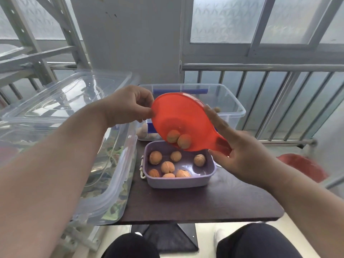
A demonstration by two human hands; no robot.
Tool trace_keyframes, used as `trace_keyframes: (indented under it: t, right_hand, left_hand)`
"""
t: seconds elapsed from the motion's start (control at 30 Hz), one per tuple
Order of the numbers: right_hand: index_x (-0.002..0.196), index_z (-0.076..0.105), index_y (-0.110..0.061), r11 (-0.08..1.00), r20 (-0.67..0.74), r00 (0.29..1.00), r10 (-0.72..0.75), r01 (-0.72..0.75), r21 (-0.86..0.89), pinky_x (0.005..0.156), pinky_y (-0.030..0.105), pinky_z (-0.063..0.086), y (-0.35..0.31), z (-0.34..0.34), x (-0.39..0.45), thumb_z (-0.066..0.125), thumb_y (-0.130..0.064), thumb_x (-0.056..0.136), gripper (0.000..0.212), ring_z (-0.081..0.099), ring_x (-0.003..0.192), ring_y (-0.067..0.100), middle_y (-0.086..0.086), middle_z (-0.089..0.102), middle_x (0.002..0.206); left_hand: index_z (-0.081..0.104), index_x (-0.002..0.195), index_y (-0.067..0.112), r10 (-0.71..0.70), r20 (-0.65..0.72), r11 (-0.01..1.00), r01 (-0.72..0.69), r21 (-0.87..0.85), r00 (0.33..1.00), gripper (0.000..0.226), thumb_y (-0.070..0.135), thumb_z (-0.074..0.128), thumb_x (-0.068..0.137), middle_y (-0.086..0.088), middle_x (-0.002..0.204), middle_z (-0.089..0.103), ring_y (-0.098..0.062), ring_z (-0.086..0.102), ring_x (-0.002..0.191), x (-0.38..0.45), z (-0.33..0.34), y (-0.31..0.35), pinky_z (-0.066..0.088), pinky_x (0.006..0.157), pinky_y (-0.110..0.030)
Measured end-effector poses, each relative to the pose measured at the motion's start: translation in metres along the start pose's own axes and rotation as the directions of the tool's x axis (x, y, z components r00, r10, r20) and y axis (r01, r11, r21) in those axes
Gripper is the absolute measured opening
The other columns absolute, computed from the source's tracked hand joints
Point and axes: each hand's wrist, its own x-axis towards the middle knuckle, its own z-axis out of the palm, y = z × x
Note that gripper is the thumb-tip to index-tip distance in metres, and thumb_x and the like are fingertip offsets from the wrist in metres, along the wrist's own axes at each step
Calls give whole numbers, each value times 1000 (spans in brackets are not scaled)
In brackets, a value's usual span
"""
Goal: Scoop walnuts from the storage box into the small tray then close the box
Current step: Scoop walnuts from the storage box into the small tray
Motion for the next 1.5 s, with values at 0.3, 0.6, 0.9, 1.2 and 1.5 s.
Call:
trace_keyframes:
  t: [0.3,0.6,0.9,1.2,1.5]
  right_hand:
    - [164,4,-50,941,-79,986,-150,118,-316,46,42,50,3,3,0,76,-5,84,117,38,61,22,-3,49,74]
    - [164,7,-50,955,-69,984,-166,143,-260,50,40,49,4,4,-5,74,-15,88,107,43,62,22,-10,45,75]
    - [162,1,-58,1000,-182,983,-15,12,-18,65,45,54,11,-8,22,73,-14,91,110,55,58,26,10,58,68]
    - [153,-13,-68,978,-120,992,40,-63,-198,71,42,51,20,-18,109,70,-13,92,117,54,71,18,-4,54,81]
    - [153,-17,-66,784,130,988,85,14,-621,60,37,50,8,19,199,53,-10,98,105,69,86,32,8,67,116]
  left_hand:
    - [63,74,9,-14,107,1000,11,25,994,19,21,77,77,0,66,59,-13,50,63,-6,-3,4,40,63,-29]
    - [59,76,3,-2,149,997,-10,80,989,20,18,73,75,-9,71,52,-21,45,69,-7,-4,5,36,69,-40]
    - [75,94,21,65,-120,981,-41,189,991,13,11,78,87,2,90,77,-8,68,79,1,-6,0,52,78,-26]
    - [85,82,21,-78,-173,920,138,366,982,12,15,75,86,18,60,67,12,60,59,-1,-5,2,40,59,-16]
    - [84,72,12,-144,-197,943,195,271,970,13,9,76,81,13,49,63,-2,51,46,-1,-8,1,38,49,-10]
